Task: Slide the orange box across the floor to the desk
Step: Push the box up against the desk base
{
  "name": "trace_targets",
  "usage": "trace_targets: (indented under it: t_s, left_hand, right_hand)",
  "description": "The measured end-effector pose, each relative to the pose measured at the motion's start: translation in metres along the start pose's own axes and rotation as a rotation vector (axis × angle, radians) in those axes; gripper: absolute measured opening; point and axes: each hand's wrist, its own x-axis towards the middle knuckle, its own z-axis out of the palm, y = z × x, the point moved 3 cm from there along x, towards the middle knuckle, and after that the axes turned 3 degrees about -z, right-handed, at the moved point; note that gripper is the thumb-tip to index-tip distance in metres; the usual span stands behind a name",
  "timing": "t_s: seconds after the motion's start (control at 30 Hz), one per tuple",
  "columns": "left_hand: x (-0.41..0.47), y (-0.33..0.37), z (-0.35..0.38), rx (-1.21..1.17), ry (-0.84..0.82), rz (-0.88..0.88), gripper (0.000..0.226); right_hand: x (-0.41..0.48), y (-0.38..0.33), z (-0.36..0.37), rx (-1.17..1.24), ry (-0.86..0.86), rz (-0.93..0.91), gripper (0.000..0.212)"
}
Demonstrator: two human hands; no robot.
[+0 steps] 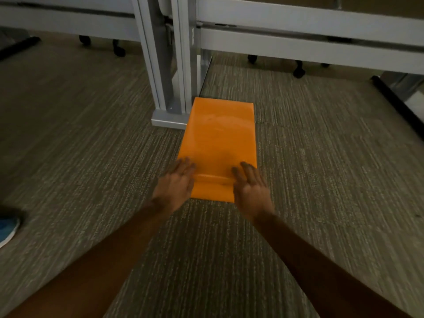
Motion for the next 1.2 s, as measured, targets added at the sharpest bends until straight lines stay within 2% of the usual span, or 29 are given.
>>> trace_targets:
  t_s: [0.07, 0.17, 0.3, 0.7, 1.2]
  left_hand:
    - [-0.004, 0.005, 0.014, 0.126, -0.067, 0.102, 0.057]
    - [-0.009, 0.015, 0.021, 0.17, -0.147, 0.069, 0.063]
    - [-0.015, 0.016, 0.028, 0.175, -0.157, 0.033, 0.066]
    - [0.019, 0.011, 0.029, 0.051, -0.179, 0.02, 0.07]
    - [0.092, -0.01, 0.027, 0.038, -0.342, 0.017, 0.078]
  right_hand:
    - [-0.006, -0.011, 0.008, -0.069, -0.034, -0.108, 0.055]
    - [-0.014, -0.018, 0.018, -0.127, -0.126, -0.154, 0.058]
    - [-0.019, -0.016, 0.029, -0.173, -0.181, -0.153, 0.062]
    - [0.011, -0.007, 0.041, -0.143, -0.197, -0.15, 0.064]
    - [0.084, 0.023, 0.044, -0.109, -0.255, -0.179, 0.076]
